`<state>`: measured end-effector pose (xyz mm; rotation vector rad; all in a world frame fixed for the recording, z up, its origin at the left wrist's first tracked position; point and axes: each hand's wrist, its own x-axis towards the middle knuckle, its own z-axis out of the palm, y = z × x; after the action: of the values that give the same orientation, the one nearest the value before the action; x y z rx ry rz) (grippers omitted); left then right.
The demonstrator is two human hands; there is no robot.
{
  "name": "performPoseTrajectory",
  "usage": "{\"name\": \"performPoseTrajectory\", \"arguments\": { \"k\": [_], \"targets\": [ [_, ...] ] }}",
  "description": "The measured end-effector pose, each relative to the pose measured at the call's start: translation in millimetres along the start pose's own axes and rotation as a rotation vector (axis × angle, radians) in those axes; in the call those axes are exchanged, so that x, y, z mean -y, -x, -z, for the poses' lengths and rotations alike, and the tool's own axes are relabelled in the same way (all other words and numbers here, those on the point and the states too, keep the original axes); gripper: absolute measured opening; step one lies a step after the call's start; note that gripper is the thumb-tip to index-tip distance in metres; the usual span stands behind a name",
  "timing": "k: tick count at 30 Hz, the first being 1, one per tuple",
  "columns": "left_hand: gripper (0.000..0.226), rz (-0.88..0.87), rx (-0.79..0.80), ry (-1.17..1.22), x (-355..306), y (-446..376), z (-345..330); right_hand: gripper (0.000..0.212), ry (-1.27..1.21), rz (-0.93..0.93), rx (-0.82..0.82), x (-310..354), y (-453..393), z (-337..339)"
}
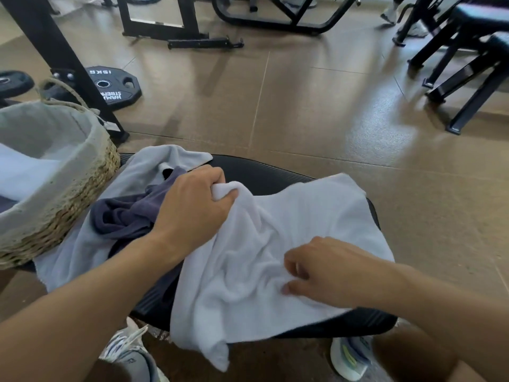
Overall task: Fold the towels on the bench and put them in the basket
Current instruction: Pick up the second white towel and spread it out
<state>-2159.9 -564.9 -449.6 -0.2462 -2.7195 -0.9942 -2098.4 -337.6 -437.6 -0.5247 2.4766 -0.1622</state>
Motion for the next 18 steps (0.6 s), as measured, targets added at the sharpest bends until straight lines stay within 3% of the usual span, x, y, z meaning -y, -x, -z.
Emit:
{"name": "performPoseTrajectory", "arguments": {
  "k": [3, 6, 8, 11, 13, 18],
  "targets": [
    [0.045, -0.006, 0.029, -0.005, -2, 3, 1, 0.029, -0.302, 0.046, -0.036, 12, 4, 4],
    [0.046, -0.016, 0.079, -0.009, -5, 6, 3, 0.013, -0.313, -0.020, -0.471, -17, -13, 16],
    [0.047, -0.019, 0.139, -0.050, -6, 6, 7, 0.017, -0.237, -0.142, -0.602, -51, -25, 26],
    [0.052, 0.015, 0.237, -0.150, -2, 4, 14, 0.057, -0.059, -0.373, -0.392, -98, -35, 30],
    [0.063, 0.013, 0.345, -0.202, 3, 0, 20, 0.069, -0.023, -0.430, -0.279, -113, -37, 28],
    [0.068, 0.012, 0.481, -0.155, 6, -4, 30, 0.037, -0.024, -0.423, -0.200, -107, -36, 32]
  ]
}}
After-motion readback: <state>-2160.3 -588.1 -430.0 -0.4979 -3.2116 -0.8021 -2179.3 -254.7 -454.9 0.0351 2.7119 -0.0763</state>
